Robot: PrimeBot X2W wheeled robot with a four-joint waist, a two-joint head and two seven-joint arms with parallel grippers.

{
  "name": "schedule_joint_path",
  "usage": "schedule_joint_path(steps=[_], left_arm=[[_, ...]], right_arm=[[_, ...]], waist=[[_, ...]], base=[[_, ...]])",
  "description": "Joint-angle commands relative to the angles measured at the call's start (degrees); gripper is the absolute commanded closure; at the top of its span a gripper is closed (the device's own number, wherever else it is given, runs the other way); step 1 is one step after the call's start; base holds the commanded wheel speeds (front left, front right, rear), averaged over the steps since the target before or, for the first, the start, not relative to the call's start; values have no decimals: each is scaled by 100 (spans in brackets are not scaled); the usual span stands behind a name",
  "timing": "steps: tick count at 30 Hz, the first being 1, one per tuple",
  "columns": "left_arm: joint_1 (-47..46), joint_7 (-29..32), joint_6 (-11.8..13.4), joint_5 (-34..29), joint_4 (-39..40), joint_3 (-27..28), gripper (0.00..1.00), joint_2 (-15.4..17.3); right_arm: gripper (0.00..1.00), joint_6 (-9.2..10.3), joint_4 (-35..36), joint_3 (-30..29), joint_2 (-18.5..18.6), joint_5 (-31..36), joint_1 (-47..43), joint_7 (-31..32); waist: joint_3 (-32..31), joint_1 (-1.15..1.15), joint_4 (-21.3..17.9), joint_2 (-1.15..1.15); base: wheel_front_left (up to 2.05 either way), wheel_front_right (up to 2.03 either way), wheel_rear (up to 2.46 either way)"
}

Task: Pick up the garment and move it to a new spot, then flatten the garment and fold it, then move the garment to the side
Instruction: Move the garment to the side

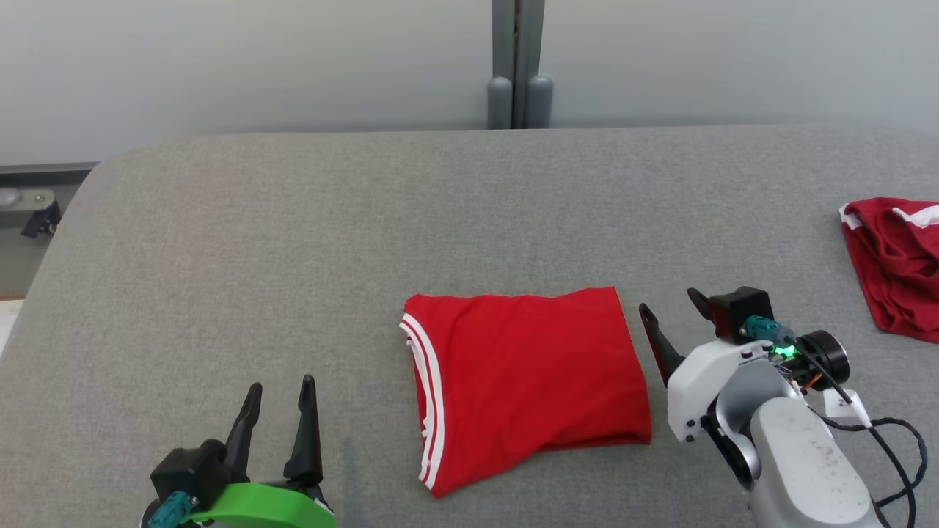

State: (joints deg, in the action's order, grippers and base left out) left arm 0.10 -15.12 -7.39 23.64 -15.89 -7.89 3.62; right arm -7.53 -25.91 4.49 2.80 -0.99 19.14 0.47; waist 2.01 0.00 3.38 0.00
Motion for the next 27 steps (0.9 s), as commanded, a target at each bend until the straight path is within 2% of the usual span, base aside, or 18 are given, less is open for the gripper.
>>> schedule_joint_path(steps=[1,8,17,18,19,20,22,27], left_arm=[[-109,-1,-19,-25,-26,-20,0,8],[-223,-1,-19,7,-75,-52,0,-9],[-326,-1,-19,23,-80,-16,0,-28],[-327,-1,-19,21,-74,-9,0,-28],[-327,-1,-19,17,-67,1,0,-30],[-326,-1,-19,13,-65,6,0,-32],[-335,0,-19,0,-60,1,0,-37],[-392,0,-19,-28,10,-26,0,-44]], right_arm=[[0,10,-86,48,20,1,106,229],[0,10,-475,292,26,-255,281,1206],[0,9,-868,549,46,-542,395,1571],[16,9,-896,587,44,-561,414,1562],[60,9,-930,642,42,-580,446,1572],[76,7,-954,681,41,-584,472,1576],[100,6,-995,757,40,-621,522,1552],[100,11,-921,700,137,-654,845,1291]], waist=[[91,0,110,0],[271,0,317,0],[465,0,425,0],[478,0,422,0],[492,0,414,0],[503,0,404,0],[534,0,366,0],[664,0,121,0]], base=[[0,0,0],[0,0,0],[0,0,0],[0,0,0],[0,0,0],[0,0,0],[0,0,0],[0,0,0]])
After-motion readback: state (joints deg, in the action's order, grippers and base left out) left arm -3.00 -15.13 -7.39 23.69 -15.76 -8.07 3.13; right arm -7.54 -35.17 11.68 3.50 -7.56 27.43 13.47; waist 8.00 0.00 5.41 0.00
